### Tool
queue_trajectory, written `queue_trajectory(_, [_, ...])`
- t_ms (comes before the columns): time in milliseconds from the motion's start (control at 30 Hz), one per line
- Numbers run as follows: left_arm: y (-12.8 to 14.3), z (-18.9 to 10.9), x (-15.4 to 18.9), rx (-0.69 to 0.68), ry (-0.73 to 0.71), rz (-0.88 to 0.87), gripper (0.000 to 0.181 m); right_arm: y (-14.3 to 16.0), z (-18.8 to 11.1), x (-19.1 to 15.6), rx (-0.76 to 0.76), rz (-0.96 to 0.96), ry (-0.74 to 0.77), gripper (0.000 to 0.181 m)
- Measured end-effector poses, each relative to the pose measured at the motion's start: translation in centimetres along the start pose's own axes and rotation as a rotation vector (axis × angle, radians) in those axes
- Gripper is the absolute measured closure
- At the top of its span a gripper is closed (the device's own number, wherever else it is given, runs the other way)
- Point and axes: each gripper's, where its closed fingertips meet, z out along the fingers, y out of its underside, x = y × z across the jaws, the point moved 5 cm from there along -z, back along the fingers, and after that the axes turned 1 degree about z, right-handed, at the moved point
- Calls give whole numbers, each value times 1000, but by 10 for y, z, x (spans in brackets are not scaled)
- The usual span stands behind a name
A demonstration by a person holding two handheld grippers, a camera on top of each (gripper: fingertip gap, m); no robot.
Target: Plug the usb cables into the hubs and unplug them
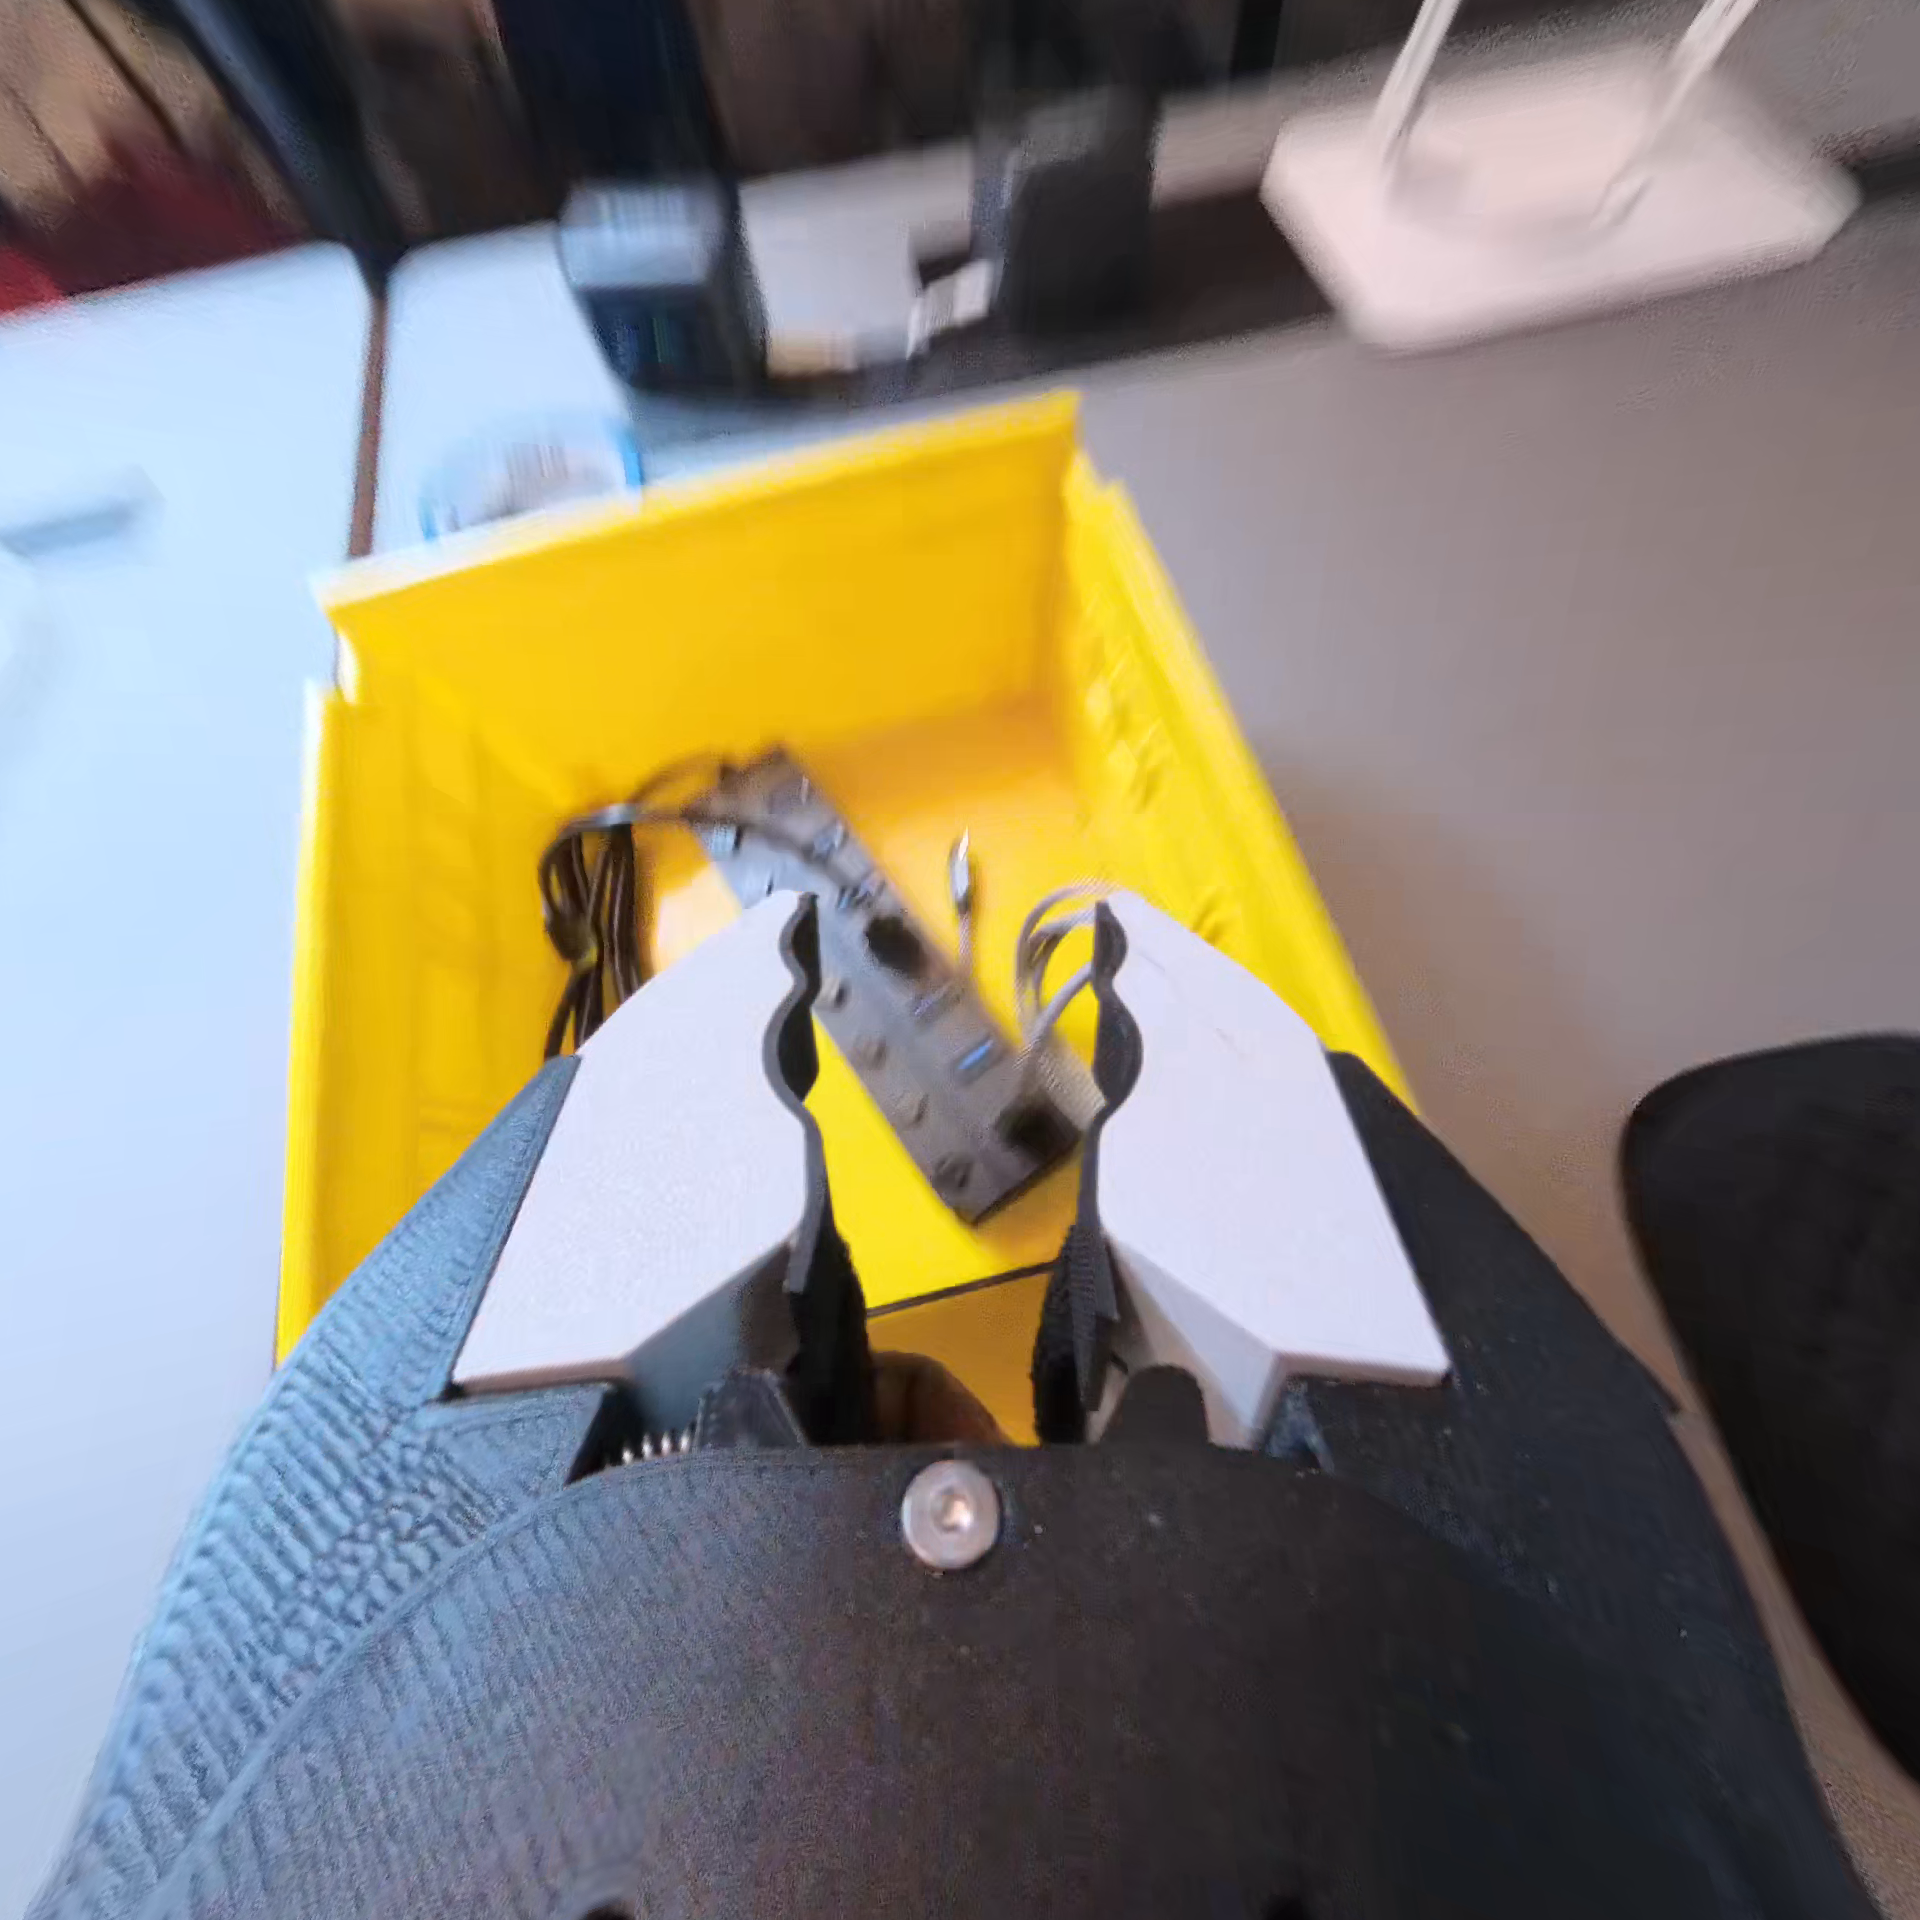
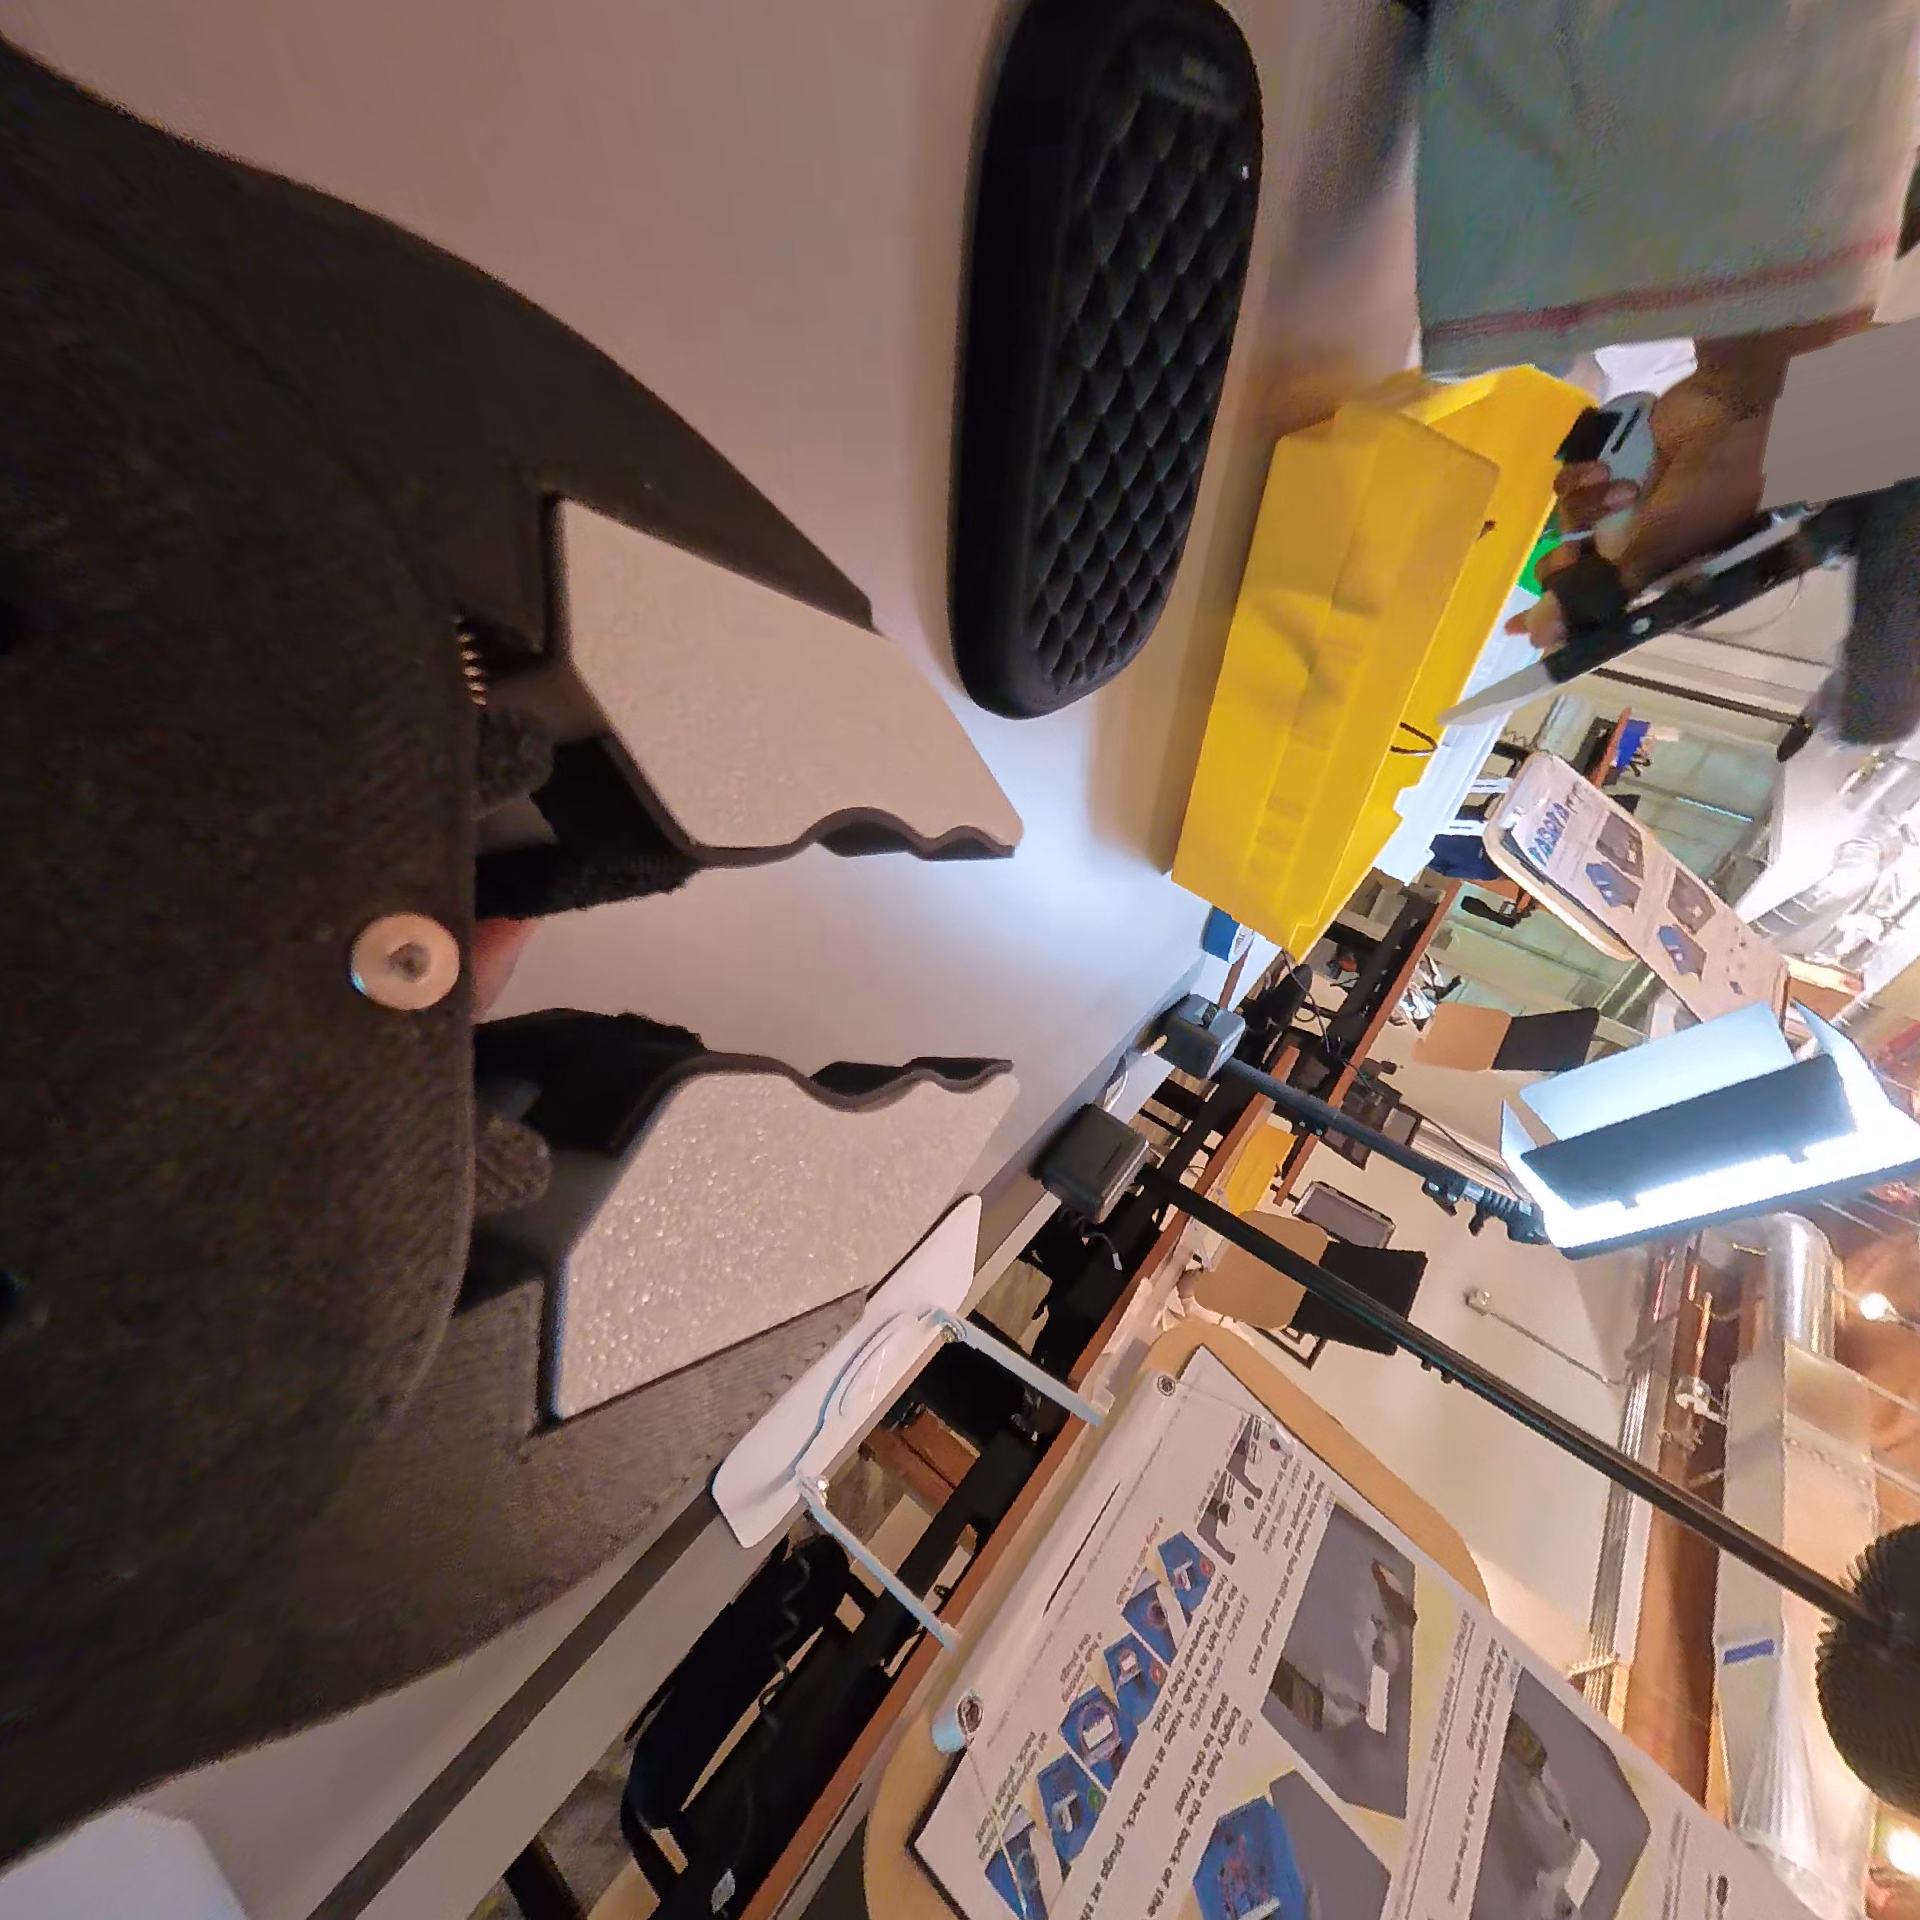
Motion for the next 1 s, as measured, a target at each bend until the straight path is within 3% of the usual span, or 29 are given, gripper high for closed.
queue_trajectory(67, [16,22,-17,-177,31,-40,124,0,1,-2,-8,-15,-7,145])
queue_trajectory(200, [32,54,-30,-374,45,-101,109,0,0,0,-3,-12,8,145])
queue_trajectory(367, [48,82,-32,-554,44,-102,108,-1,-1,1,12,-2,13,146])
queue_trajectory(600, [49,90,-29,-669,138,-107,117,2,2,-5,-24,-54,-14,146])
queue_trajectory(867, [53,105,-27,-785,45,-10,109,9,9,-15,-110,-169,-54,146])
queue_trajectory(1000, [53,105,-30,-770,65,-31,110,12,11,-20,-143,-225,-72,147])
